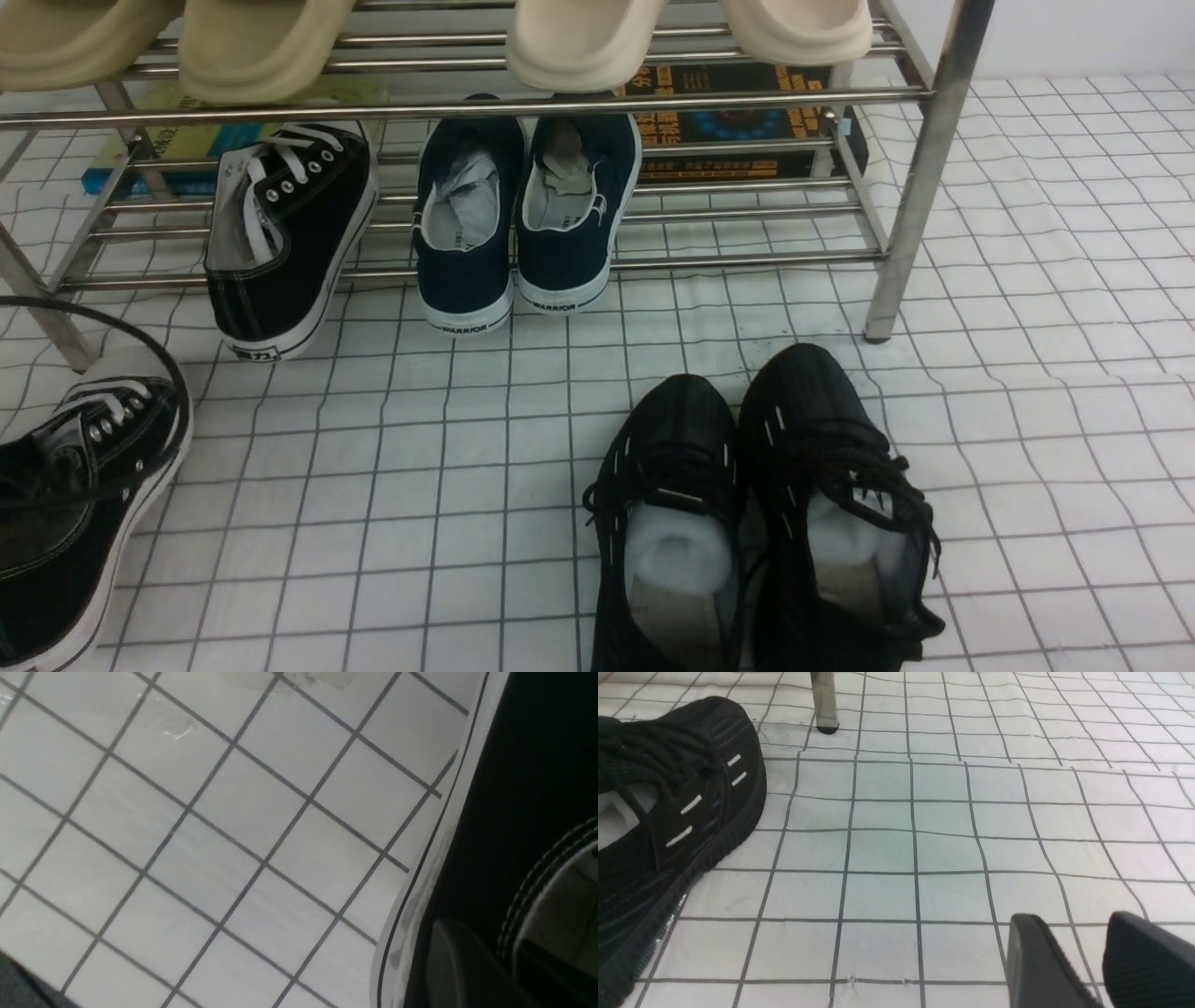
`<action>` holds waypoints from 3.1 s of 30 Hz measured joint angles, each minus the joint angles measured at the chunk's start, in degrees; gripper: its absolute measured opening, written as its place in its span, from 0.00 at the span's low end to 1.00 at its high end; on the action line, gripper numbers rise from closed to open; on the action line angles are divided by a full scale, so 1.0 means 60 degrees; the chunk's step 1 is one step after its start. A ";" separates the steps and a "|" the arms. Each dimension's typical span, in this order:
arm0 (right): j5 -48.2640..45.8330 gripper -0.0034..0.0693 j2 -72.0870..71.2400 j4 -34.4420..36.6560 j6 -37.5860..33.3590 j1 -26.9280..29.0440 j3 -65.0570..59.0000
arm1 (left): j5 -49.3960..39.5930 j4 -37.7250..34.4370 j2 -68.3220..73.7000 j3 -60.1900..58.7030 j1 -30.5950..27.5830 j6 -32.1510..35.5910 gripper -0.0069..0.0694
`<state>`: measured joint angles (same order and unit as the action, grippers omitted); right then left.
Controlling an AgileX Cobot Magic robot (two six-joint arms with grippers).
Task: Take the shoes off the shelf with your hand from the white checkered tablecloth.
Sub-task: 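Set the held shoe down on the floor in front of the rack with the left gripper, then grasp the leftmost shoe on the bottom shelf of the shoe rack with the left gripper, then set the held shoe down on the floor in front of the rack with the left gripper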
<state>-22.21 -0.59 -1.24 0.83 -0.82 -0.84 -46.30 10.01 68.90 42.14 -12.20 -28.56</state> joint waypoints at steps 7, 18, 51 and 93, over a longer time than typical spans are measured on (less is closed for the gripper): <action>0.0000 0.38 0.0000 -0.0010 0.0000 0.0000 0.0000 | 0.1129 -0.0025 0.0314 -0.0586 0.0000 -0.0066 0.16; 0.0000 0.38 0.0000 -0.0001 0.0004 0.0000 0.0000 | 0.1004 0.0219 0.0336 0.0679 0.0000 -0.0095 0.56; 0.0000 0.38 0.0000 -0.0001 0.0004 0.0000 0.0000 | 0.1861 -0.7118 0.4961 0.4919 0.0407 0.5345 0.64; 0.0000 0.38 0.0000 -0.0002 0.0004 0.0000 0.0000 | -0.2483 -0.2066 0.0712 0.2352 0.0848 0.1429 0.11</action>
<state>-22.21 -0.59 -1.25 0.85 -0.82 -0.84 -61.20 -2.38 73.18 56.25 -7.11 -19.99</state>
